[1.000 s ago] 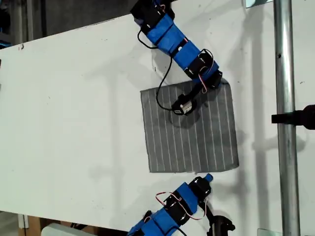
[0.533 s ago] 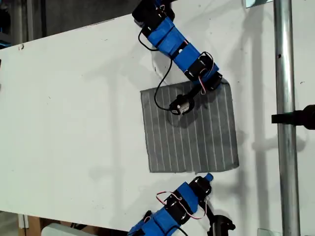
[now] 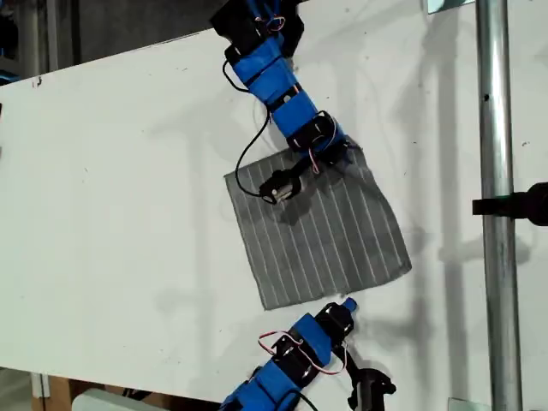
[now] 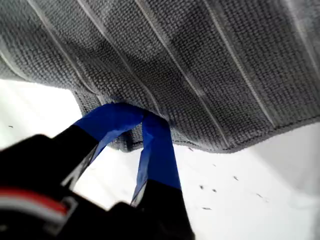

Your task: Grasp corners of a towel and fold twice.

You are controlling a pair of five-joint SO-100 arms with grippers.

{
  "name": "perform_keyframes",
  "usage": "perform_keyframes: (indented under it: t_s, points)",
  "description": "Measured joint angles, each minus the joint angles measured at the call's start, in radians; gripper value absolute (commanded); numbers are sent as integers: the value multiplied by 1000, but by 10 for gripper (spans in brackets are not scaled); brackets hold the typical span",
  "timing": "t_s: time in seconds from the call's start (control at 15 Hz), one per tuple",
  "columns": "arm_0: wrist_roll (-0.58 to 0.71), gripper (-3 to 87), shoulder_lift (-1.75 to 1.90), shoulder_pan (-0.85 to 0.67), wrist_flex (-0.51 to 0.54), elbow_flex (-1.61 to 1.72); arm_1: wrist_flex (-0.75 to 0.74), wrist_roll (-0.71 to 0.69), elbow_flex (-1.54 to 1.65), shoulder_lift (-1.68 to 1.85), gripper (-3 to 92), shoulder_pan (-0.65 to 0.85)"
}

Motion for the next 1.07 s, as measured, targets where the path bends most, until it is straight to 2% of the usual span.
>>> perform_keyframes:
  t_s: [0.27,0.4,0.73,0.93,1.07]
  points:
    - [9,-29,107,-51,15,86,25,-97,117,95,-2,126]
    - [8,-29,155,-61,12,121,43,-110,123,175,-2,117]
    - [26,-29,213,-81,2,178,74,3,127,500,-2,-210]
    - [41,-29,216,-97,-74,184,92,43,279,767,-2,-225]
    - [66,-29,133,-114,-210,175,92,43,449,968,-2,-166]
